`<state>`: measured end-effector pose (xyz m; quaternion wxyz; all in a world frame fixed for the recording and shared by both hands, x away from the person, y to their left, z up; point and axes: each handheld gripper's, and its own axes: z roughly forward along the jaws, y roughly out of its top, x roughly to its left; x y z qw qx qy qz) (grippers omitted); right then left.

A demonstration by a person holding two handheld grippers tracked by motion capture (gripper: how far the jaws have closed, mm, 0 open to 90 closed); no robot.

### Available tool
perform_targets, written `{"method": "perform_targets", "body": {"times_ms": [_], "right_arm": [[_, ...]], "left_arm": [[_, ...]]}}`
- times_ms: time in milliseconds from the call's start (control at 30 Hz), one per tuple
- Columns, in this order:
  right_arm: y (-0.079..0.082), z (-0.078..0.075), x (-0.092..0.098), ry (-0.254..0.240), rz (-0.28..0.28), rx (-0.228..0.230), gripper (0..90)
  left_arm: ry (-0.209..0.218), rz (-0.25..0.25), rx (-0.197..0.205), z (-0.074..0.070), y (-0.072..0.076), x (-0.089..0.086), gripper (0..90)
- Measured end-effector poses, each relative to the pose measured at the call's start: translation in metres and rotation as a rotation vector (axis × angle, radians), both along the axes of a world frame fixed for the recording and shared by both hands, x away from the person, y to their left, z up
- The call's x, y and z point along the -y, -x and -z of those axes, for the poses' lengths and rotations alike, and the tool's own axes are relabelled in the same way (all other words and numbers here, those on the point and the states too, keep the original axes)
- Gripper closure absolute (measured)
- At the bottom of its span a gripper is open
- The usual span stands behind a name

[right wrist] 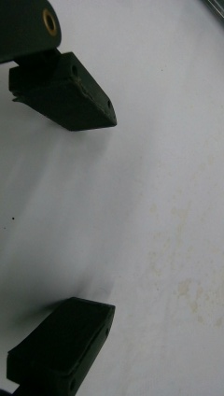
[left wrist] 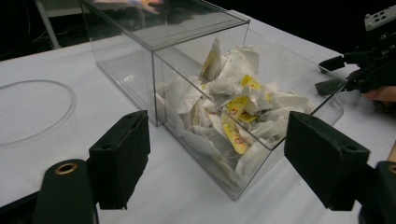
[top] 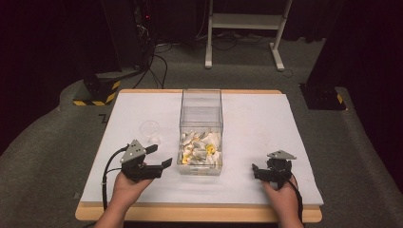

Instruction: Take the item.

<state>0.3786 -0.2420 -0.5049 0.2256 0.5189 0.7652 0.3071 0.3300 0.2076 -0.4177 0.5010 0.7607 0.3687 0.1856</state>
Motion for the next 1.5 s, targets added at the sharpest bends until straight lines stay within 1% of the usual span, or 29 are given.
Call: {"method": "perform_targets", "body": {"times_ms": [167, 467, 733, 933, 1000, 1133, 1233, 1433, 1500], "right_arm": [[0.0, 0.0, 0.0, 0.0, 0.0, 0.0, 9.5], [0.0, 0.0, 0.0, 0.0, 0.0, 0.0, 9.5], [0.0, 0.0, 0.0, 0.0, 0.0, 0.0, 9.5], [0.0, 0.0, 0.0, -0.001, -0.001, 0.0, 9.5], [0.0, 0.0, 0.0, -0.001, -0.001, -0.001, 9.5], [0.0, 0.0, 0.0, -0.001, -0.001, -0.003, 9.5], [0.0, 0.0, 0.0, -0.001, -0.001, 0.0, 9.5], [0.0, 0.0, 0.0, -0.001, 0.0, 0.0, 9.5], [0.0, 0.0, 0.0, 0.0, -0.001, 0.0, 9.5]], "left_arm": [[0.003, 0.027, -0.007, 0.0, -0.002, 0.011, 23.2], [0.005, 0.058, -0.018, 0.0, -0.006, 0.024, 23.9], [-0.004, 0.074, -0.036, 0.0, -0.013, 0.034, 24.2], [-0.006, 0.088, -0.057, 0.0, -0.019, 0.04, 25.7], [-0.014, 0.091, -0.06, 0.0, -0.021, 0.042, 26.1], [-0.013, 0.098, -0.073, 0.001, -0.025, 0.045, 27.5], [-0.032, 0.104, -0.078, 0.002, -0.027, 0.049, 28.7], [-0.044, 0.113, -0.084, 0.001, -0.03, 0.054, 29.1], [-0.057, 0.118, -0.088, 0.001, -0.032, 0.056, 29.3]]}}
